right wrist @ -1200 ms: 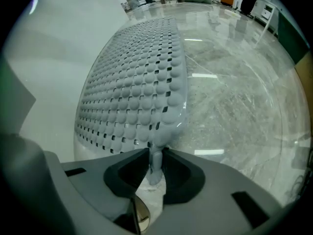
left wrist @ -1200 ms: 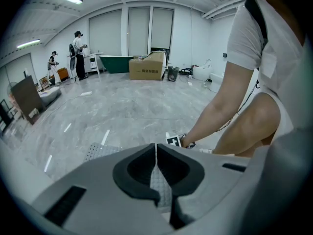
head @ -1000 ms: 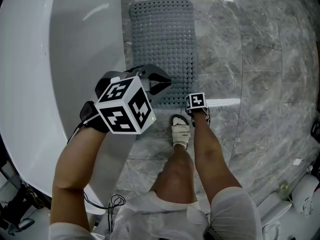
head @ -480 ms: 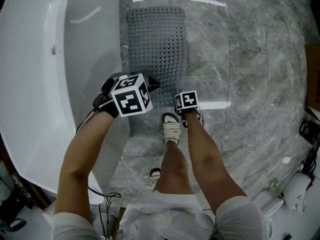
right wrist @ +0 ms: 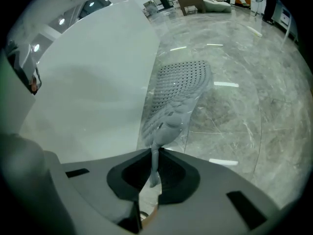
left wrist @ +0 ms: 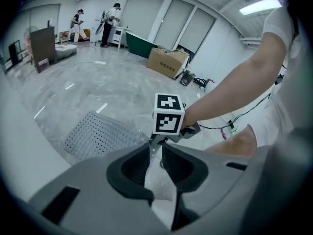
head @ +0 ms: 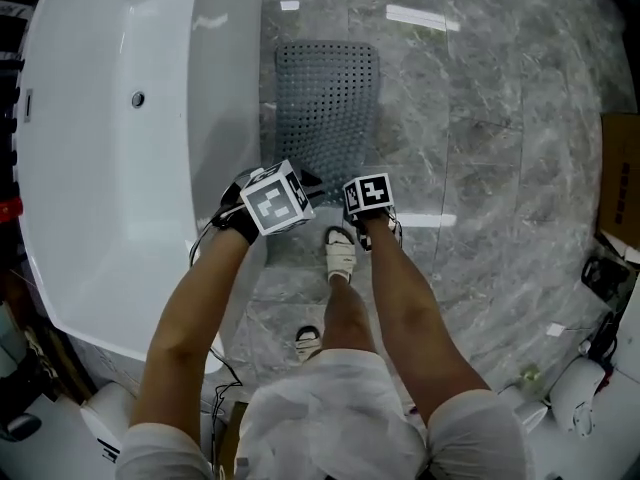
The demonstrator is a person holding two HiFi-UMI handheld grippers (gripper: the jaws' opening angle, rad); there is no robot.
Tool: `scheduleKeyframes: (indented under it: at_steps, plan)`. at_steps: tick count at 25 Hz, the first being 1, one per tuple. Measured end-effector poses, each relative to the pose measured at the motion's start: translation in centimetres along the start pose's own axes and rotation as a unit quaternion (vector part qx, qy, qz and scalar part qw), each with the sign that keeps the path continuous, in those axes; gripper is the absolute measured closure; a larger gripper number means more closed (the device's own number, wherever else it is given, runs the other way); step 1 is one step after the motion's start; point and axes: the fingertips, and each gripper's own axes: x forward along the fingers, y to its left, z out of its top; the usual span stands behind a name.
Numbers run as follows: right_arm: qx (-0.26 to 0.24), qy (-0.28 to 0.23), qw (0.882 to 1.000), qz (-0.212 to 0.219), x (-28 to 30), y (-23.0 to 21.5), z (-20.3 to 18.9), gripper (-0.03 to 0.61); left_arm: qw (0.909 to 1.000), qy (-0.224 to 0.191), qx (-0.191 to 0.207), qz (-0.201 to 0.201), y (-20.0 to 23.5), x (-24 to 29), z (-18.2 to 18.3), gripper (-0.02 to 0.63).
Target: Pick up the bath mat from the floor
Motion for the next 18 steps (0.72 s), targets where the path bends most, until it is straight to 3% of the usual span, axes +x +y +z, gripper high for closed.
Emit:
scheduleKeyframes:
  at_steps: [5, 13, 18]
  plan:
    - [-0.008, 0.006, 1.000, 0.013, -5.1, 3.2, 2.5, 0.534, 0.9996, -0.003, -0.027, -0.004, -1.4, -3.4, 1.3, 0.474]
    - [-0.025, 0.009, 0.999, 0.026, -12.7, 7.7, 6.3, 0.534, 0.9962, -0.035, -0.078, 0.013, -1.2, -10.4, 4.6, 0.451]
    - [-0.030, 0.006, 0.999, 0.039, -16.6, 9.9, 8.5, 0.534, 0.9946, -0.025, -0.097, 0.025, -1.4, -12.7, 5.1, 0.428]
